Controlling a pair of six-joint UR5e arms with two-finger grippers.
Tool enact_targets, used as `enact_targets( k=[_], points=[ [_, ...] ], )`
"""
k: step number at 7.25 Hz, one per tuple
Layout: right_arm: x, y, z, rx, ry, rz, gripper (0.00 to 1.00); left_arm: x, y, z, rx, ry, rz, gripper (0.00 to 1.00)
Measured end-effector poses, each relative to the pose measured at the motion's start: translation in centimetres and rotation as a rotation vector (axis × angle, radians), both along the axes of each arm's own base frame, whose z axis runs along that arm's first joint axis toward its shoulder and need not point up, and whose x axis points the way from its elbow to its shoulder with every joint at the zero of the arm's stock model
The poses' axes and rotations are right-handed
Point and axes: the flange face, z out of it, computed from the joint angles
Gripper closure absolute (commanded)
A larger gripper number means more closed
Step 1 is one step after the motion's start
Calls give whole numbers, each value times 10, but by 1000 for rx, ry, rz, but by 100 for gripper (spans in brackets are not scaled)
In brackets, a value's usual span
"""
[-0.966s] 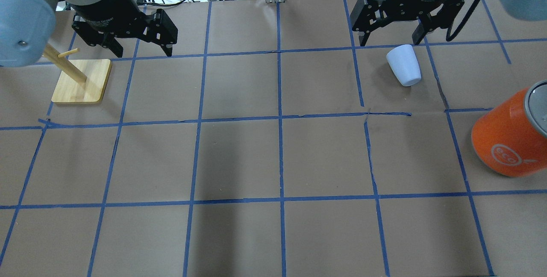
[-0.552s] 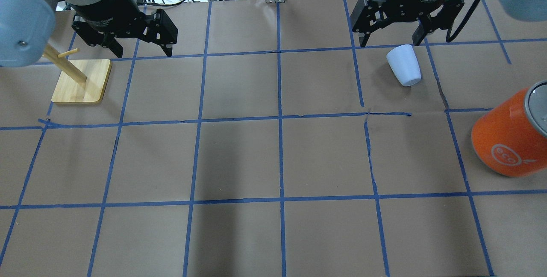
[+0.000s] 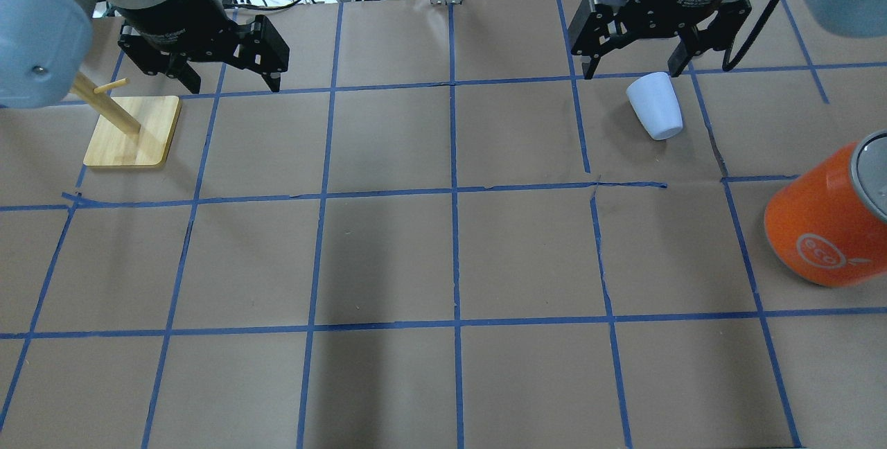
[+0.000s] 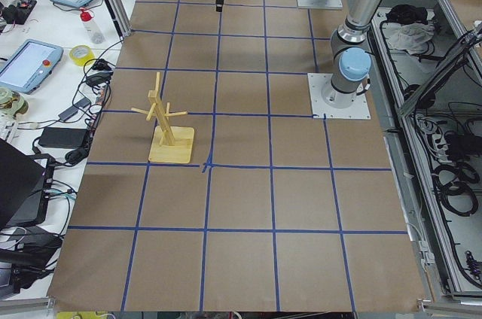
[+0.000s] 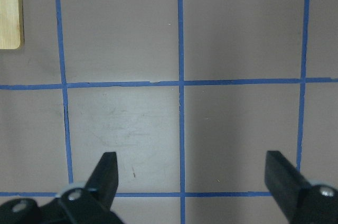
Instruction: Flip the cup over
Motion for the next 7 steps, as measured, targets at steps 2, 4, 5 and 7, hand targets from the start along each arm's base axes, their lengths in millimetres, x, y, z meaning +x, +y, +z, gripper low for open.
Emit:
enact_targets(
  k=[2, 4, 5, 7],
  points=[
    [-5, -9, -1, 0, -1, -6, 0, 0, -1, -1, 2, 1, 0, 0],
    [-12, -14, -2, 2, 0, -14, 0, 0, -1, -1, 2, 1, 0, 0],
    [-21, -21, -4, 5, 11, -20, 0, 0, -1, -1, 2, 1, 0, 0],
    [-66, -50, -13, 20, 27, -62, 0, 0, -1, -1, 3, 1, 0, 0]
  ],
)
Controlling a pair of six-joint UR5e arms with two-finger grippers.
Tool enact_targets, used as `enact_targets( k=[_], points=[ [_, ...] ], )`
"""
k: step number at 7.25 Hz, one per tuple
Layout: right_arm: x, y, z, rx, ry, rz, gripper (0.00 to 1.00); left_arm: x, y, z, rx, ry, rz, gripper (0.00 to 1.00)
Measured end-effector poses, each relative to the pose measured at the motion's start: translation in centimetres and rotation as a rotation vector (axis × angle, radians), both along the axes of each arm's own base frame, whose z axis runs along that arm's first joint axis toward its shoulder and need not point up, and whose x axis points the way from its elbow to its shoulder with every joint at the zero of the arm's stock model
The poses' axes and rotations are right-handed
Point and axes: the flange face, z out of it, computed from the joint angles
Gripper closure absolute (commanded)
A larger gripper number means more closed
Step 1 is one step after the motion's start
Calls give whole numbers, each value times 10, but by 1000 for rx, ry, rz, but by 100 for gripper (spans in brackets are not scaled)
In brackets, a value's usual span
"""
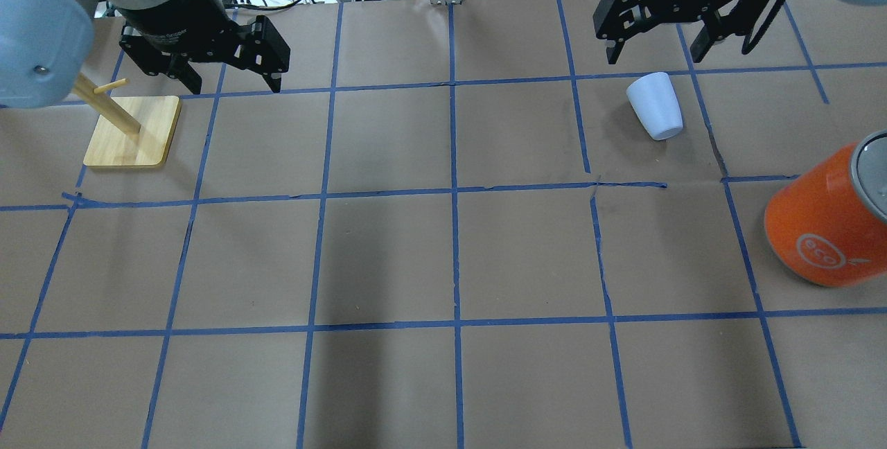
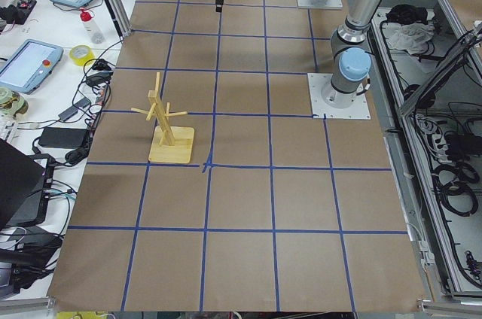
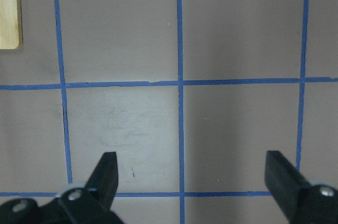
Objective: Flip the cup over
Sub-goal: 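Lower the right gripper onto the pale blue cup and grasp it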
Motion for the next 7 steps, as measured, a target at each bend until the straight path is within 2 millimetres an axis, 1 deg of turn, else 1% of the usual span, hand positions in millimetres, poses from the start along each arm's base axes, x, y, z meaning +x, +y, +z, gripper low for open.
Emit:
enact_targets(
  k=[1, 2, 3, 4, 5, 6, 7],
  points=[
    [-23, -20, -18, 24, 2, -19, 0, 0, 0, 0, 0, 1, 0, 0],
    [-42, -44, -45, 43, 6, -27, 0, 0, -1, -1, 0, 1, 0, 0],
    [-54, -66, -75, 49, 5, -33, 2, 0, -1, 0, 0, 1, 0, 0],
    [-62, -88, -109, 59, 0, -19, 4, 0, -1, -1, 1, 1, 1, 0],
    [-69, -110, -148, 66, 1, 22, 4, 0, -1, -1, 1, 1, 1, 0],
    [-77, -128, -188, 63, 6, 64, 4, 0, -2, -2, 2, 1, 1, 0],
    [-86, -140, -226, 38, 13, 101, 4, 0, -2, -2, 3, 2, 1, 0]
  ],
)
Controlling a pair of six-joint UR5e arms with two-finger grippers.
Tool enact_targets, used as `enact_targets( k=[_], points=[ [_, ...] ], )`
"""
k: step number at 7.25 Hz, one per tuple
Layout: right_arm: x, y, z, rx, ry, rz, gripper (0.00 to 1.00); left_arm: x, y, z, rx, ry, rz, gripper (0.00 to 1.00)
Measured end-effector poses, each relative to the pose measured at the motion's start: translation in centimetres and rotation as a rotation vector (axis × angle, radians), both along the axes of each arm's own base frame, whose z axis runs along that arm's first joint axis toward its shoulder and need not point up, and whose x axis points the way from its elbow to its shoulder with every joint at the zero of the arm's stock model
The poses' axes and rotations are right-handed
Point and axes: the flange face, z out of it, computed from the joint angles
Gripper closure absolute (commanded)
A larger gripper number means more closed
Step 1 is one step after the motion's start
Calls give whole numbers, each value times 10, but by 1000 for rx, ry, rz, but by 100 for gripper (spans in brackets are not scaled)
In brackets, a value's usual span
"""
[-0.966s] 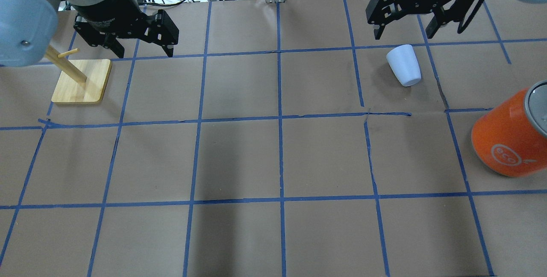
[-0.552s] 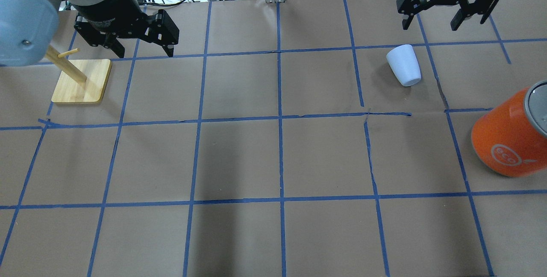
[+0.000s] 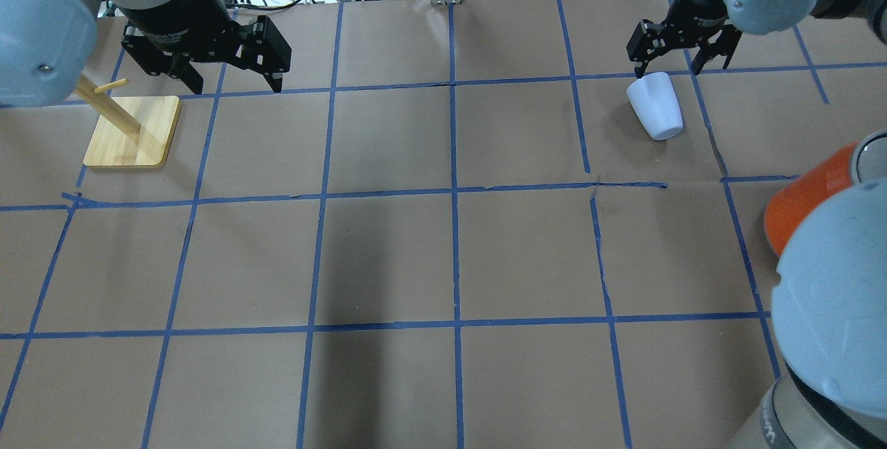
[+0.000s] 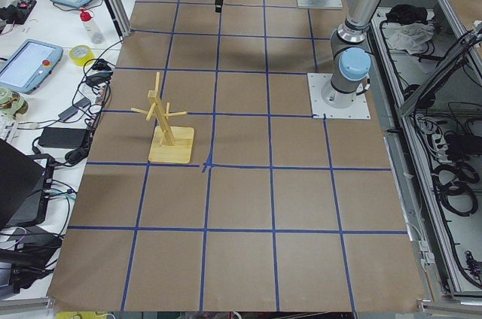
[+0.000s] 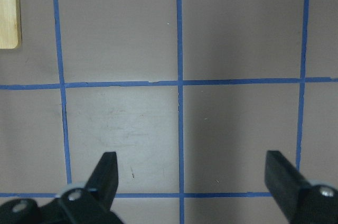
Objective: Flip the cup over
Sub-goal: 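Lower the right gripper onto the pale blue cup and grasp it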
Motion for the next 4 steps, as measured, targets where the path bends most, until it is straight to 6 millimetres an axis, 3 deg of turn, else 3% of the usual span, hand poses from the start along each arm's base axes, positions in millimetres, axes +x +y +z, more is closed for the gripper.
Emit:
enact_targets(
  k=[2, 3, 4],
  points=[
    [-19, -6, -64, -53, 10, 45, 4, -1, 1, 1, -2, -1, -2, 0],
    [-22, -6, -83, -58, 7, 55, 9, -1, 2, 3, -6, -1, -3, 0],
    [-24, -7, -98, -53, 3, 68, 21, -1, 3, 4, -9, -1, -3, 0]
  ],
)
